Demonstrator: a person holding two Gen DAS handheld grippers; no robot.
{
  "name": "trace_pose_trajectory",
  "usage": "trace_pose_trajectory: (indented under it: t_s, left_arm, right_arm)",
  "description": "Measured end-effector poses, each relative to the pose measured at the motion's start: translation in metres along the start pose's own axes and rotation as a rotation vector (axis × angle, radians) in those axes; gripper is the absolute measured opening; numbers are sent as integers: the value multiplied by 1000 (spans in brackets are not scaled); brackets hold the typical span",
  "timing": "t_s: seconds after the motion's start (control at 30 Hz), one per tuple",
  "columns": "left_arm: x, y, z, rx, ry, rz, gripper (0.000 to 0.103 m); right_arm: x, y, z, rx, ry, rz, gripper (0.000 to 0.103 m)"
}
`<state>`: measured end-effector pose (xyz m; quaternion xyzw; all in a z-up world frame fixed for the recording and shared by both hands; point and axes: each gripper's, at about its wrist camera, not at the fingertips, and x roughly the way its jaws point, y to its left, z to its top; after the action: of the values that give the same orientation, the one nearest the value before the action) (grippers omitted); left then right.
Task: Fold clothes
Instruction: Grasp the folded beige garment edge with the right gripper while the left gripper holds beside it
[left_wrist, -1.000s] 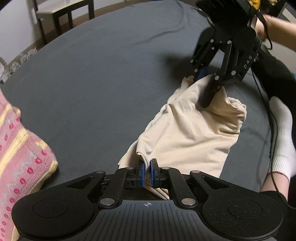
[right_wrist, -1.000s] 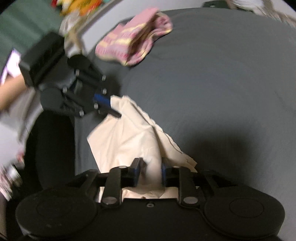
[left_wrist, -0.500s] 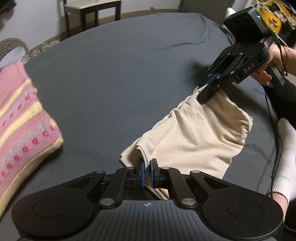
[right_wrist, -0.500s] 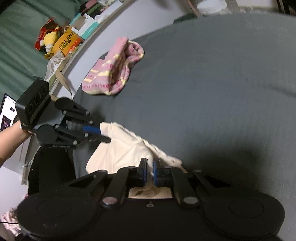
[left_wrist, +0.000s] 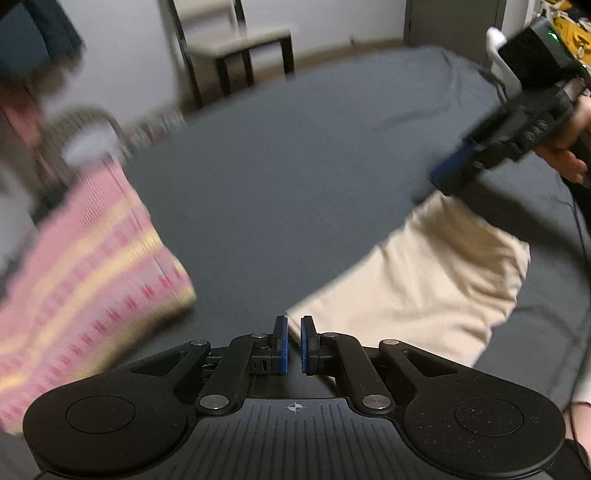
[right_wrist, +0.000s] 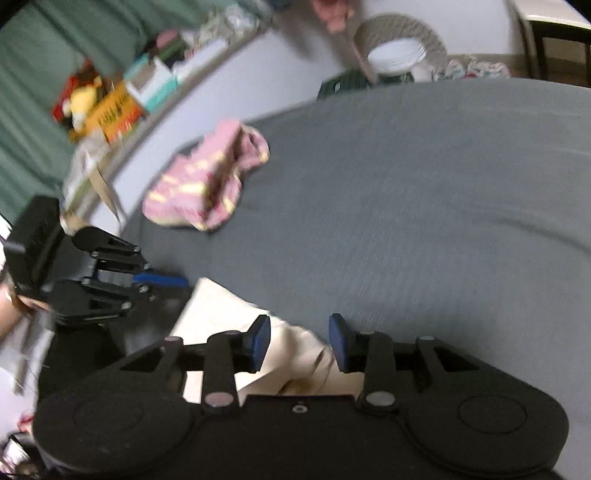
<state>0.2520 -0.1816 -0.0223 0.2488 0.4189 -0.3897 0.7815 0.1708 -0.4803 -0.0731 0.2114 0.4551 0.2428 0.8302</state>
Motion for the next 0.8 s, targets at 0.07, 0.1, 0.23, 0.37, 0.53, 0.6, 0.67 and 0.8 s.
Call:
trace_pose_trajectory:
  t_s: [0.07,0.1,0.23,0.37,0.53,0.6,0.67,0.8]
  left_arm:
    - [-9,-13,3,1,-51,-44,5]
    - [-13,-20,4,0,-72,-67,5]
    - [8,-44,15,-46,-18,-184,5]
    - [43,-64,26,-58,30,-257,5]
    - [65,-63,27,-151,12,-316,5]
    - [70,-65,24,-143,12,-289,5]
    - [76,-63,20,-168,-1,-293,4]
    - [82,-55,15,-224,-13,-316,4]
  right_arm:
    - [-17,5,-17,0,-36,18,37]
    - [-22,10,-26,-19,-41,31,37]
    - [-30,29,-62,-207,-30,48,36]
    - [-17,44,-72,-323,-26,5,36]
    - [-1,42,-64,-278,-25,10,34]
    - [5,37,-62,-213,8,2,18]
    - [5,28,-66,-99,33,-5,11]
    - [0,7,-81,138,23,4,8]
